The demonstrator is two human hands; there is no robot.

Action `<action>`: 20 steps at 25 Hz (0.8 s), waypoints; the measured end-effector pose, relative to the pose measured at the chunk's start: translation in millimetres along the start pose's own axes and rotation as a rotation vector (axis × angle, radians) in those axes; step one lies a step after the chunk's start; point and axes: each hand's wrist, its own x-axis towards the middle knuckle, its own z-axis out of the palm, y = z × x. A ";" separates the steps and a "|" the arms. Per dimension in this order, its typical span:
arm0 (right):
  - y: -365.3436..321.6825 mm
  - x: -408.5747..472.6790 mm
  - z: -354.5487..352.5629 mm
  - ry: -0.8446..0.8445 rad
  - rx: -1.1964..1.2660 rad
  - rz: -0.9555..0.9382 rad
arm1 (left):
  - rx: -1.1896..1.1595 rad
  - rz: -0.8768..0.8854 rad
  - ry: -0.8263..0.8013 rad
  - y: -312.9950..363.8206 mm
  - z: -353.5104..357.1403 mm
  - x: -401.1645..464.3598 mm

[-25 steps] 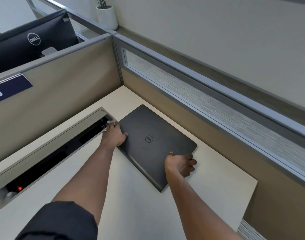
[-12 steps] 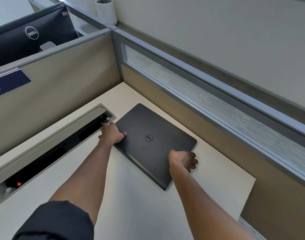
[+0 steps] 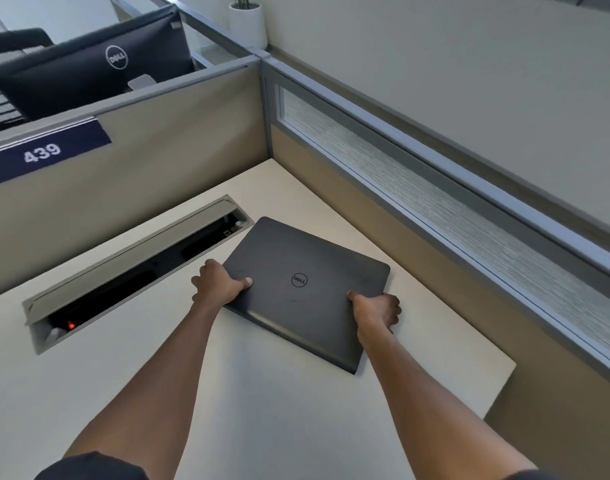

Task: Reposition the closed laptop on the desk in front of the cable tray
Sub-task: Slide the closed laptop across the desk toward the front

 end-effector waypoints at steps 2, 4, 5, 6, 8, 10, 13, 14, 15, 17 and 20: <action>-1.4 -6.7 4.8 -0.046 -0.027 -0.071 | -0.093 -0.058 0.041 -21.9 -7.2 -17.8; -3.5 -13.7 11.3 -0.107 -0.055 -0.129 | -0.177 -0.118 0.079 -45.0 -13.0 -36.8; -5.2 -17.4 14.8 -0.134 -0.068 -0.162 | -0.203 -0.155 0.093 -55.9 -15.8 -46.0; -6.7 -23.4 19.9 -0.161 -0.086 -0.199 | -0.229 -0.199 0.111 -68.6 -19.6 -55.3; -9.2 -37.1 31.1 -0.219 -0.126 -0.270 | -0.281 -0.277 0.139 -93.6 -25.0 -72.2; -11.1 -53.9 43.6 -0.277 -0.171 -0.328 | -0.323 -0.353 0.166 -118.6 -28.0 -87.6; -9.7 -77.3 65.1 -0.371 -0.240 -0.406 | -0.353 -0.463 0.216 -154.1 -34.2 -109.2; -9.1 -83.5 71.6 -0.401 -0.254 -0.428 | -0.365 -0.492 0.229 -163.3 -36.0 -115.7; -8.0 -91.0 78.6 -0.435 -0.270 -0.452 | -0.377 -0.520 0.243 -173.4 -38.4 -122.6; -6.4 -105.2 92.0 -0.499 -0.305 -0.502 | -0.390 -0.567 0.271 -192.4 -42.1 -135.5; -5.6 -121.5 109.6 -0.568 -0.366 -0.557 | -0.426 -0.647 0.307 -212.8 -42.3 -153.6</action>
